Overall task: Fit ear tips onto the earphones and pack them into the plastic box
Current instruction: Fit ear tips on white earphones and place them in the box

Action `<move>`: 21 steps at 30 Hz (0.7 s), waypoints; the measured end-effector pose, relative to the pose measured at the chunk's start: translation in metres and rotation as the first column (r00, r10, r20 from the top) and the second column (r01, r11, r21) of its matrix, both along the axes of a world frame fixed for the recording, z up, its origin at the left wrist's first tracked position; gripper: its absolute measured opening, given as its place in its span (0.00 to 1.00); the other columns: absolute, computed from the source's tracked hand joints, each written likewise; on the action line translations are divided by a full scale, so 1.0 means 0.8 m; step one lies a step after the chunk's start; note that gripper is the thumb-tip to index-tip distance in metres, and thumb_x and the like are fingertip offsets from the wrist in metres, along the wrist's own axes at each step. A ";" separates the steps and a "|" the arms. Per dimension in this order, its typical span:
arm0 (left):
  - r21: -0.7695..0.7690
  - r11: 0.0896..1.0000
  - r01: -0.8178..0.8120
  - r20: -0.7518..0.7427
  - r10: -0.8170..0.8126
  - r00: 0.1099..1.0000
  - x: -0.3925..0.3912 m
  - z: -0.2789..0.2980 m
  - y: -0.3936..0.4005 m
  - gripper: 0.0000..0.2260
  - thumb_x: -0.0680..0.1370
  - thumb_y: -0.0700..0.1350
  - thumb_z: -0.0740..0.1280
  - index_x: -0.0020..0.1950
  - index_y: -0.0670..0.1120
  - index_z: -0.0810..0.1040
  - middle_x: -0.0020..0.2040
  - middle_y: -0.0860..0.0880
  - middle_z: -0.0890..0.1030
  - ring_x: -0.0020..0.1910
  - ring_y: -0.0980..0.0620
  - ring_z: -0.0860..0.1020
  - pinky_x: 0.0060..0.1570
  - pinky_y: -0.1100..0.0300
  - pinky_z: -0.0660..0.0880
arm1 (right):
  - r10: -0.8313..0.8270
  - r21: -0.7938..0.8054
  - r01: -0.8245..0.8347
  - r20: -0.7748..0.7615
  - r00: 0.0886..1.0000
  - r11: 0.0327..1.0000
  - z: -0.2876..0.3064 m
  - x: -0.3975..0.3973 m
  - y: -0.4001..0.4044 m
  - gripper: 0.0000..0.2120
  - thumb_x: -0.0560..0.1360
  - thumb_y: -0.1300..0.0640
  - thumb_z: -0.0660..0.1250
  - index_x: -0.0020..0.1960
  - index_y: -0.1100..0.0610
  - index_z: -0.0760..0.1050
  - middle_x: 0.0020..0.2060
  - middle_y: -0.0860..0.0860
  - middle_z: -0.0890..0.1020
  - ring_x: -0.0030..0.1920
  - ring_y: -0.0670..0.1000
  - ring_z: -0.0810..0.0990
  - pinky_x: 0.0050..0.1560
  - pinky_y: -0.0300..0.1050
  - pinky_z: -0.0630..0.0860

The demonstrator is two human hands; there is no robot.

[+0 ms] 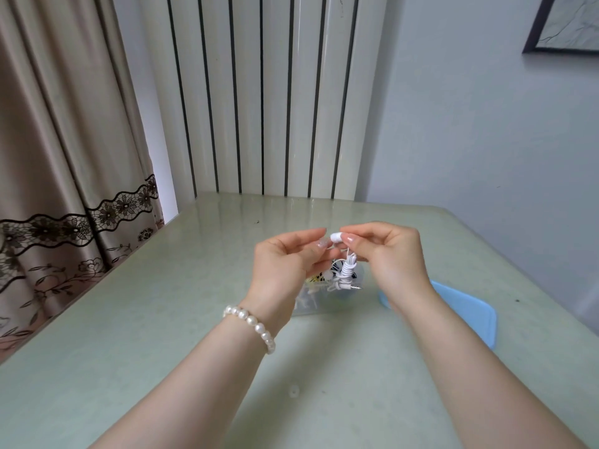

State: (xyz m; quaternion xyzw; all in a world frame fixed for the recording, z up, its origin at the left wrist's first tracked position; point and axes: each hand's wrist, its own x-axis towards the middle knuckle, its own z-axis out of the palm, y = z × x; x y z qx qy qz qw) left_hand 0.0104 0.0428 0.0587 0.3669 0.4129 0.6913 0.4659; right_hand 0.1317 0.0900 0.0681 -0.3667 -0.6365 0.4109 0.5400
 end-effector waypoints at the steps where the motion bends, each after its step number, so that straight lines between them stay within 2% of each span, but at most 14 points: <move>1: -0.006 1.000 0.012 0.019 -0.012 1.000 -0.003 0.001 0.000 0.05 0.73 0.30 0.66 0.48 0.36 0.78 0.35 0.45 0.84 0.35 0.52 0.83 0.37 0.65 0.79 | 0.058 -0.065 -0.060 -0.034 0.998 0.996 0.003 0.003 0.000 0.10 0.70 0.69 0.68 0.36 0.56 0.80 0.27 0.47 0.83 0.31 0.45 0.81 0.37 0.35 0.78; 3: -0.018 0.998 0.058 0.058 -0.057 0.997 -0.006 0.001 0.000 0.05 0.73 0.30 0.65 0.44 0.37 0.79 0.32 0.45 0.83 0.32 0.54 0.82 0.35 0.66 0.78 | 0.159 -0.164 -0.174 -0.097 0.982 0.971 0.007 0.005 -0.001 0.07 0.70 0.70 0.67 0.38 0.60 0.80 0.27 0.50 0.83 0.28 0.48 0.81 0.35 0.36 0.78; 6: -0.025 0.990 0.140 0.139 -0.136 0.981 -0.007 0.000 0.001 0.05 0.72 0.30 0.64 0.42 0.37 0.79 0.31 0.45 0.82 0.30 0.54 0.81 0.36 0.66 0.78 | 0.234 -0.230 -0.265 -0.152 0.960 0.937 0.009 0.006 -0.001 0.06 0.70 0.70 0.66 0.40 0.62 0.80 0.29 0.53 0.82 0.29 0.50 0.81 0.37 0.39 0.78; 11: -0.037 0.979 0.202 0.214 -0.190 0.958 -0.010 -0.005 0.006 0.04 0.72 0.33 0.65 0.42 0.38 0.79 0.30 0.46 0.82 0.28 0.55 0.80 0.34 0.67 0.77 | 0.259 -0.214 -0.284 -0.137 0.956 0.935 0.010 0.006 -0.002 0.06 0.70 0.69 0.66 0.39 0.62 0.80 0.29 0.54 0.82 0.29 0.50 0.81 0.39 0.41 0.77; 14: -0.037 0.964 0.263 0.241 -0.247 0.939 -0.012 -0.009 0.008 0.07 0.67 0.37 0.67 0.43 0.38 0.78 0.29 0.47 0.81 0.27 0.57 0.78 0.31 0.68 0.77 | 0.300 -0.228 -0.331 -0.160 0.940 0.916 0.012 0.007 -0.004 0.05 0.70 0.69 0.66 0.40 0.63 0.79 0.28 0.54 0.81 0.28 0.50 0.80 0.38 0.40 0.78; 21: -0.075 0.952 0.298 0.217 -0.276 0.936 -0.017 -0.010 0.008 0.08 0.65 0.37 0.67 0.43 0.37 0.78 0.30 0.46 0.81 0.28 0.55 0.79 0.32 0.67 0.78 | 0.313 -0.239 -0.335 -0.127 0.941 0.911 0.014 0.008 -0.008 0.05 0.70 0.69 0.66 0.39 0.63 0.79 0.26 0.54 0.81 0.27 0.50 0.79 0.34 0.39 0.78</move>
